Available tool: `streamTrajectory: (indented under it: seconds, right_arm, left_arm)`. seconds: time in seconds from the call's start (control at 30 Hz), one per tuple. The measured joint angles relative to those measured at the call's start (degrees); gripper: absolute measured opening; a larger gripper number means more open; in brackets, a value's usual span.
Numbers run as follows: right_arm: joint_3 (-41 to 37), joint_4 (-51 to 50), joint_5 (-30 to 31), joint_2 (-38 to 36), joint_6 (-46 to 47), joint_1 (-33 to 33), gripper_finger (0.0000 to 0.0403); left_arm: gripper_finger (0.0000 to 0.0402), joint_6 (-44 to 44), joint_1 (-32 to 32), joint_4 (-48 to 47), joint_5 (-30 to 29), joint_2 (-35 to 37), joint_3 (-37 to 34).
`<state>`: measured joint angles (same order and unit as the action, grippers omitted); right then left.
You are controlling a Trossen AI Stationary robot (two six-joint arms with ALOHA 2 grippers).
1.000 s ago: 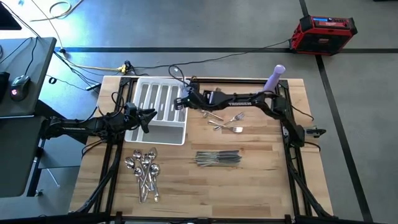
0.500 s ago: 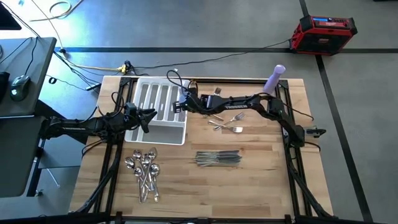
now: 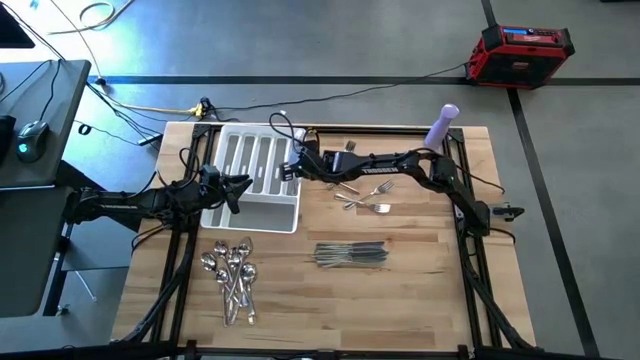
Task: Sort silverware
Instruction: Put the fork in the silverware tray
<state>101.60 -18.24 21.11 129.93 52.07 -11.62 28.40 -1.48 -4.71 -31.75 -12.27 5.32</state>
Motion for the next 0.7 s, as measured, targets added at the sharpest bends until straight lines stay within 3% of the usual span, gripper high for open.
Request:
streamTrajectory:
  seconds: [0.33,0.7]
  right_arm:
    - [0.00,-0.28,0.17,0.00,0.38,0.02,0.0007]
    - [0.00,-0.39,-0.09,-0.04,0.38,0.02,0.0139]
  left_arm:
    - [0.0097,0.02,0.00,-0.02,0.02,0.00,0.00]
    - [0.0097,0.00,0.00,-0.20,0.04,0.00,0.00]
